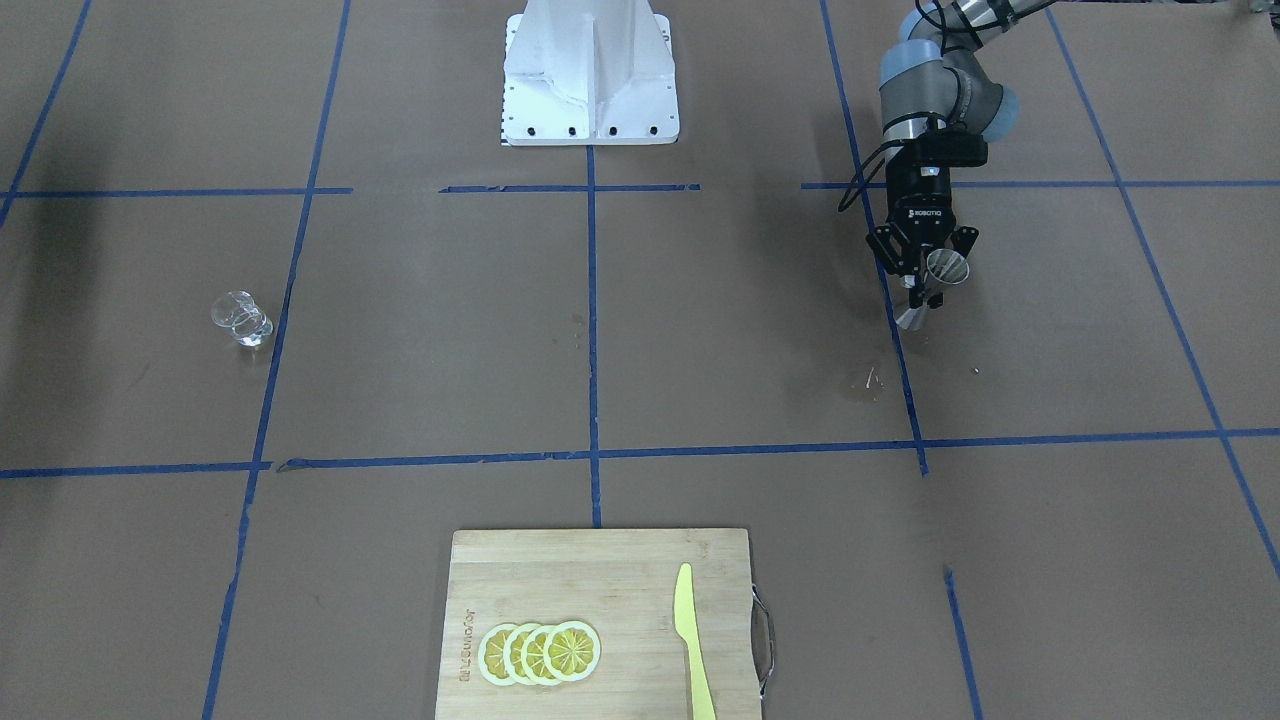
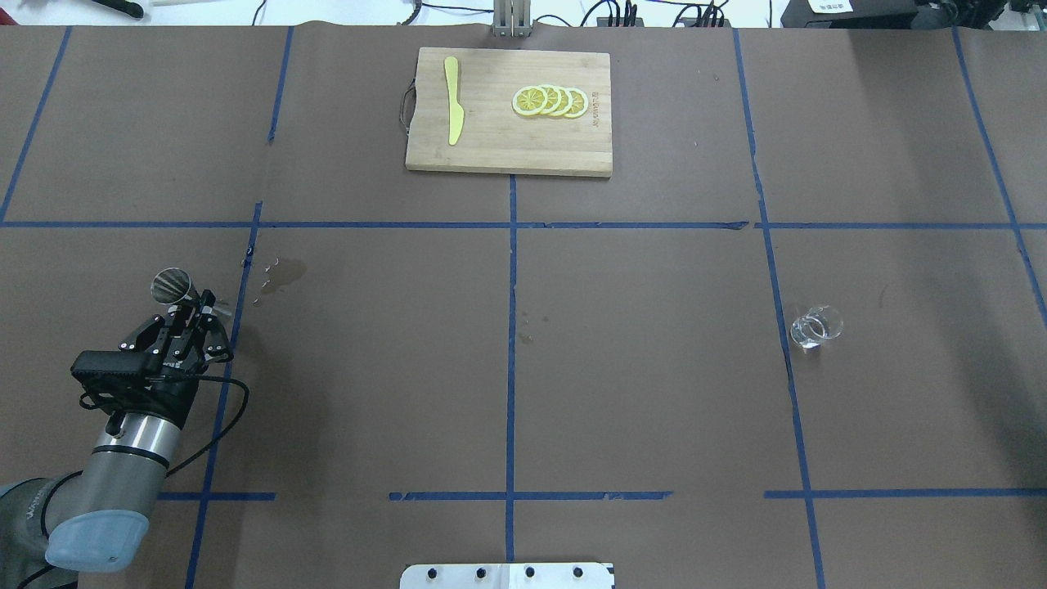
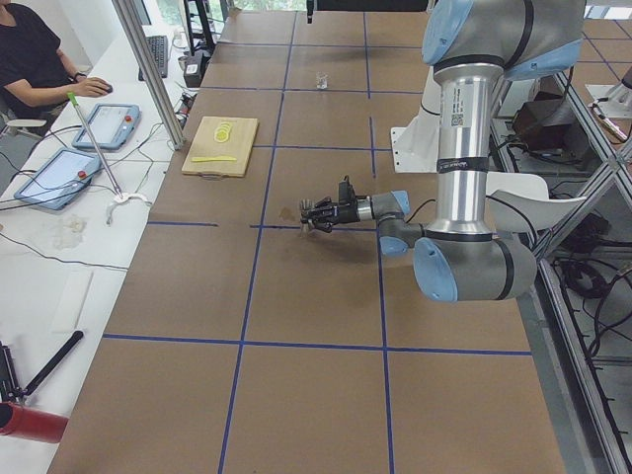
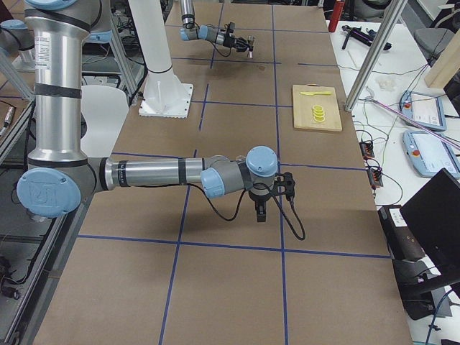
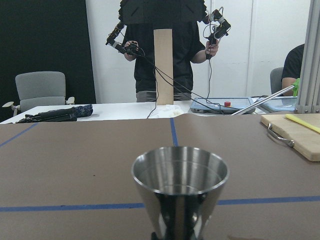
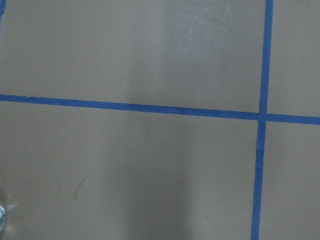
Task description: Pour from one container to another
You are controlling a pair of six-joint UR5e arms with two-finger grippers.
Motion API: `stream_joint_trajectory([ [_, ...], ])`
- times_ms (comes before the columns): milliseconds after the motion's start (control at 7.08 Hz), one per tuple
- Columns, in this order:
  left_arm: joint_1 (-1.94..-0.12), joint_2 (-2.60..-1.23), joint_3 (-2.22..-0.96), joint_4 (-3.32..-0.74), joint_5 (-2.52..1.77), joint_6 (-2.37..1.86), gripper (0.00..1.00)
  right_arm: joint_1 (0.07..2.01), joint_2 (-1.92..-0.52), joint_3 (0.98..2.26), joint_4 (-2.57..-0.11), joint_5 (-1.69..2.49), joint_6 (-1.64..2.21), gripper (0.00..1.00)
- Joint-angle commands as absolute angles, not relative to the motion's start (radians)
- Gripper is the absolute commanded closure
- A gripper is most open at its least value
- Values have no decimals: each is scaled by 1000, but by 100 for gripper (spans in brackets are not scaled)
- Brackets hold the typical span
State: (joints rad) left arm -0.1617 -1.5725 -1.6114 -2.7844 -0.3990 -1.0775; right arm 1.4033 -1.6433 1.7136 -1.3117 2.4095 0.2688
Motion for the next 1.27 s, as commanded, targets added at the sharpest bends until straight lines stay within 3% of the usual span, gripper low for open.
stream_joint_trajectory([
  [0, -163, -1682, -1606, -2879, -400, -866, 100, 1382, -1643, 1788, -1312, 2410, 267, 0],
  [424, -157, -1803, -1606, -2884, -397, -599, 100, 1267, -1644, 1891, -1312, 2410, 271, 0],
  [847, -126, -1965, -1511, -2872, -428, -551, 100, 1183, -1644, 2015, -1312, 2390, 377, 0],
  [1130, -124, -2011, -1509, -2864, -540, -529, 100, 940, -1634, 2133, -1312, 2079, 585, 0],
])
